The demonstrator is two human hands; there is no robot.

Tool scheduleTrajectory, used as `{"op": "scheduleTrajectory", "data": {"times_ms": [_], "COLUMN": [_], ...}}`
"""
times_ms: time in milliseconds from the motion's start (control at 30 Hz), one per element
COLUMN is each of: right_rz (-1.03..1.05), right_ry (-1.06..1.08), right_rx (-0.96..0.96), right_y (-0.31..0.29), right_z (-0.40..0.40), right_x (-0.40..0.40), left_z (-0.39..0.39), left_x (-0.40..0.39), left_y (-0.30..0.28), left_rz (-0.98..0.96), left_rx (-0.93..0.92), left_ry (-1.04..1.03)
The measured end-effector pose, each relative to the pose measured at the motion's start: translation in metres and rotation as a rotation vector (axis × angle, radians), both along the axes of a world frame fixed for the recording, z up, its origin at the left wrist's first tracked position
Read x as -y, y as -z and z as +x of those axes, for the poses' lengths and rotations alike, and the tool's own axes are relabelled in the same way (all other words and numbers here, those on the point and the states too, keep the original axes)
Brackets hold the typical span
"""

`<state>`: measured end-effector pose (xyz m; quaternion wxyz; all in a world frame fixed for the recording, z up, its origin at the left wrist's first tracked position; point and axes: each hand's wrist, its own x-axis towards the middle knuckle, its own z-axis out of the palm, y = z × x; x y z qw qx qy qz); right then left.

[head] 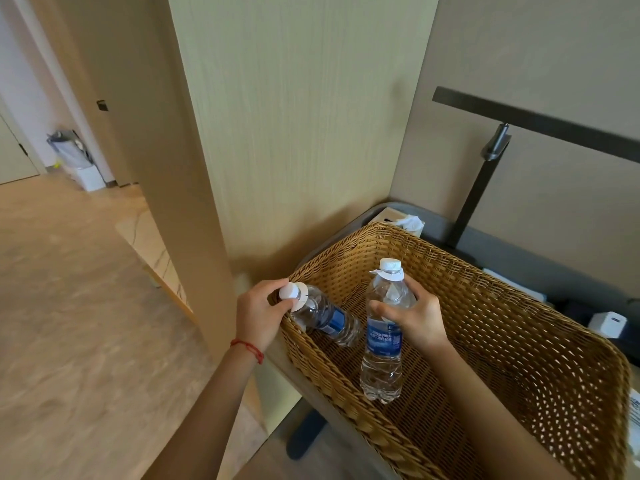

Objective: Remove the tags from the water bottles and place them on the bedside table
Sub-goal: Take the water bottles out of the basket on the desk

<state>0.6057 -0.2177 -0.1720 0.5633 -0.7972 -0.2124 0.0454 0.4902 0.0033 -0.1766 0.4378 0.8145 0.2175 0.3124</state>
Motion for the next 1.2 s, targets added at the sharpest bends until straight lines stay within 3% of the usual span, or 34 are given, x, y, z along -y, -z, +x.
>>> {"op": "scheduleTrajectory", "data": {"times_ms": [367,600,833,1200], "right_rz": [0.004,-0.009,-0.013,-0.008], "right_ry": [0.055,0.118,0.160,0.187], "right_rx": [-0.037,-0.028,-0.033,-0.047], "right_y": [0.000,0.000,0.000,0.003], "right_z": [0.006,0.014,0.020,0.024], "right_x": [0.008,0.024,0.036,0.040], "left_z": [0.030,0.066,0.097,0.125], "left_x": [0.017,0.038,0.061,0.066], "left_y": [-0.010,-0.018,-0.022,-0.007], "left_rz": [0.067,-0.071,-0.042,-0.249], "left_rx": [0.035,0.001,-0.081,-0.127], "left_ry": [0.114,0.220,0.402,0.460]}}
